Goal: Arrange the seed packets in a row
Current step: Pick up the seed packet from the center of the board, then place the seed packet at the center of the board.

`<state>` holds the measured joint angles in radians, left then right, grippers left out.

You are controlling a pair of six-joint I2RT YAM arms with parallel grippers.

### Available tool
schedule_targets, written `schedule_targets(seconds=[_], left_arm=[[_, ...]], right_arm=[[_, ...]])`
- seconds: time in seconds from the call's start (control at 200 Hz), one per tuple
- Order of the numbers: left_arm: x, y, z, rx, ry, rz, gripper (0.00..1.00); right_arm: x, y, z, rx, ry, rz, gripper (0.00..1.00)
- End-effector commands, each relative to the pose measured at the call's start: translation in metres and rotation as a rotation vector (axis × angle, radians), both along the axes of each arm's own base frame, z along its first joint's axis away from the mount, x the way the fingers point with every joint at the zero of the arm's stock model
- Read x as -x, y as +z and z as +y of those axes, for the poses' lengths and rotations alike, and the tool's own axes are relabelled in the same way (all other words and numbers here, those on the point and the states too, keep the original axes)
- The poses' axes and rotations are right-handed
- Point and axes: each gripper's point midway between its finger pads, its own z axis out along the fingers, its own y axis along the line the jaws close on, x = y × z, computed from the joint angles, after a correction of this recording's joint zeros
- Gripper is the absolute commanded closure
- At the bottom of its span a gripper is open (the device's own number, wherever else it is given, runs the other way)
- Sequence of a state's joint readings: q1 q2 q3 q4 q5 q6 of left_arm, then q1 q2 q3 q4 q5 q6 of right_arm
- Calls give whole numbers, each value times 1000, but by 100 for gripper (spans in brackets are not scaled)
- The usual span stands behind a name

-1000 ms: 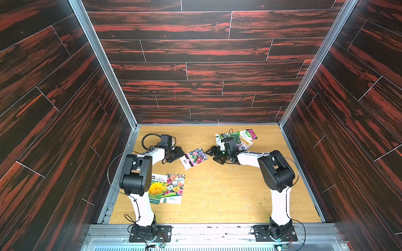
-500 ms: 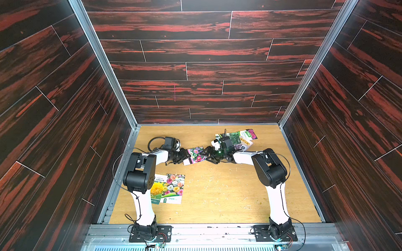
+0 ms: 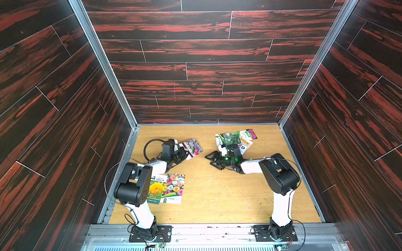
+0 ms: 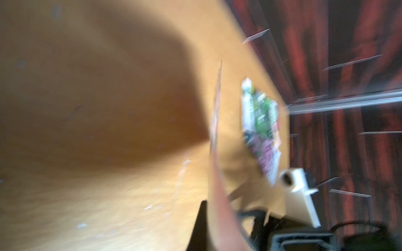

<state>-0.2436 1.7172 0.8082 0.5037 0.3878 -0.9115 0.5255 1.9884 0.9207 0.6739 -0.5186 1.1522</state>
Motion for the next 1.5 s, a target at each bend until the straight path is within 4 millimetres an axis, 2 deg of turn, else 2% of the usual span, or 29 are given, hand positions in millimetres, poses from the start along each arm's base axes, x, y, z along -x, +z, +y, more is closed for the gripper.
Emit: schedule_targets(seconds=[0.0, 0.165, 0.306, 0.366, 0.426, 0.496, 0.611, 0.771, 0.812, 0.847, 0.877, 0.902, 0.942, 1.042, 1.122, 1.202, 1.323, 1.403, 1.493], left_arm=[[-3, 61, -18, 86, 100, -264, 100], [22, 78, -55, 118, 75, -395, 100], [34, 88, -76, 164, 28, -436, 100], [39, 91, -84, 165, 3, -444, 100], [44, 94, -90, 167, -18, -452, 100], [48, 97, -95, 166, -32, -456, 100], [54, 97, -99, 154, -43, -448, 100], [65, 103, -100, 150, -67, -462, 99], [66, 102, -99, 144, -65, -455, 91], [67, 101, -97, 134, -62, -444, 74], [68, 100, -95, 119, -58, -434, 53], [68, 98, -92, 98, -46, -422, 41], [69, 95, -83, 44, -20, -407, 29], [74, 102, -44, -130, 93, -418, 10], [80, 110, 1, -299, 225, -378, 1], [89, 120, 40, -444, 313, -356, 0], [98, 128, 82, -505, 381, -296, 0], [103, 127, 99, -529, 409, -245, 0], [107, 128, 104, -552, 411, -231, 0]], right_arm=[[-4, 53, 2, -196, -55, -126, 24], [11, 92, 9, -290, -22, -261, 25], [19, 118, 2, -357, -41, -349, 26], [21, 126, 0, -372, -46, -373, 29], [21, 129, -1, -372, -45, -383, 40], [23, 134, -1, -382, -38, -401, 71], [26, 138, -2, -387, -34, -417, 99], [29, 137, -5, -376, -35, -430, 100], [30, 136, -5, -371, -37, -429, 100], [30, 135, -5, -367, -35, -427, 100], [30, 135, -5, -365, -32, -426, 100], [31, 134, -5, -362, -26, -421, 100], [34, 133, -4, -355, -9, -418, 100], [45, 122, 2, -308, 74, -368, 100], [60, 105, 3, -254, 148, -314, 100], [78, 88, -4, -216, 181, -257, 100], [112, 63, -14, -162, 259, -131, 100], [140, 48, -19, -131, 343, -29, 100], [172, 37, -23, -101, 433, 51, 100]])
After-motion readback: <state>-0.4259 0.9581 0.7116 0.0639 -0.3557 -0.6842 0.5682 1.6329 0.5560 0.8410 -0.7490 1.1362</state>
